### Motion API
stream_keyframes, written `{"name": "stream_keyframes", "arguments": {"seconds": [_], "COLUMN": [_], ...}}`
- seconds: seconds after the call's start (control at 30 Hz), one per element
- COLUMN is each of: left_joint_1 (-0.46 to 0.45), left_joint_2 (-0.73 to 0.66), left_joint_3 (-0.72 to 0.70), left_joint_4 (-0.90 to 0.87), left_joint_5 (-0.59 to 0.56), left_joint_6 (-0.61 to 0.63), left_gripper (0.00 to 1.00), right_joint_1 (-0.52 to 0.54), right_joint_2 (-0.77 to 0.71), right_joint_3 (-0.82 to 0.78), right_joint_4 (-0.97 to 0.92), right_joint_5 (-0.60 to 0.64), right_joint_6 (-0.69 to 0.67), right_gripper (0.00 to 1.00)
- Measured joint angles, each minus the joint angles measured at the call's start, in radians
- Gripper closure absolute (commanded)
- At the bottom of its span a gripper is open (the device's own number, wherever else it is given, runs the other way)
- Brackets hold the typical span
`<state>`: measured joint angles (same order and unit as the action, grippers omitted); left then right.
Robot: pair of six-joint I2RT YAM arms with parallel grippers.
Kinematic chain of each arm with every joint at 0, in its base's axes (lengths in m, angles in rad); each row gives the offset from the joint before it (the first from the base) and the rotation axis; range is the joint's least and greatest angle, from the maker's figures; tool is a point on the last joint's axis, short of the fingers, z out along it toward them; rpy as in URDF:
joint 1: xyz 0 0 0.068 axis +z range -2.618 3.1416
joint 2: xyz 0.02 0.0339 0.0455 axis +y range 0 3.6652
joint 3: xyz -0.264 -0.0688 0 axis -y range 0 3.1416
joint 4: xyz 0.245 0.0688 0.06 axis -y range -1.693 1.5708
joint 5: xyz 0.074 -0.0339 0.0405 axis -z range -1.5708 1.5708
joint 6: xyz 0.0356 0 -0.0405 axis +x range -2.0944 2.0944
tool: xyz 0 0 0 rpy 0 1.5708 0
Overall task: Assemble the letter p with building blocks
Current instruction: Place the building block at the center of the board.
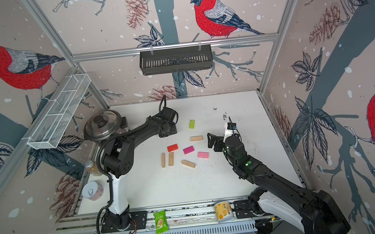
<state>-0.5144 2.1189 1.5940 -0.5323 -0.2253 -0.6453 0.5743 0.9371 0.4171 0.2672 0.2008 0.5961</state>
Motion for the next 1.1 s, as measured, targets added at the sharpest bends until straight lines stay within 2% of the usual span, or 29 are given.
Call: {"name": "stream_keyframes", "arguments": {"seconds": [0.27,0.73,1.1], "left_joint_1": [0.034,0.046,0.048], "left_joint_2": [0.095,0.134,0.131], "left_joint_3": [0.106,0.122,0.113], "left_joint_4": [-0.031,0.002,0.014], "left_joint_5": [0.013,0.018,0.023], "left_joint_6": [0.077,0.121,0.121], "left_gripper": [0.53,0.49,0.37], "right_joint_1": [0.0,0.001,0.001], "right_joint_2": [0.008,0.019,0.026], "right_joint_3": [0.0,0.002,0.004], "right_joint_4": [0.0,0.0,0.0], "right_joint_5": [0.0,-0.008,-0.011], "right_joint_6": [0.0,0.0,0.0], "right_gripper": [0.0,0.0,0.0]}}
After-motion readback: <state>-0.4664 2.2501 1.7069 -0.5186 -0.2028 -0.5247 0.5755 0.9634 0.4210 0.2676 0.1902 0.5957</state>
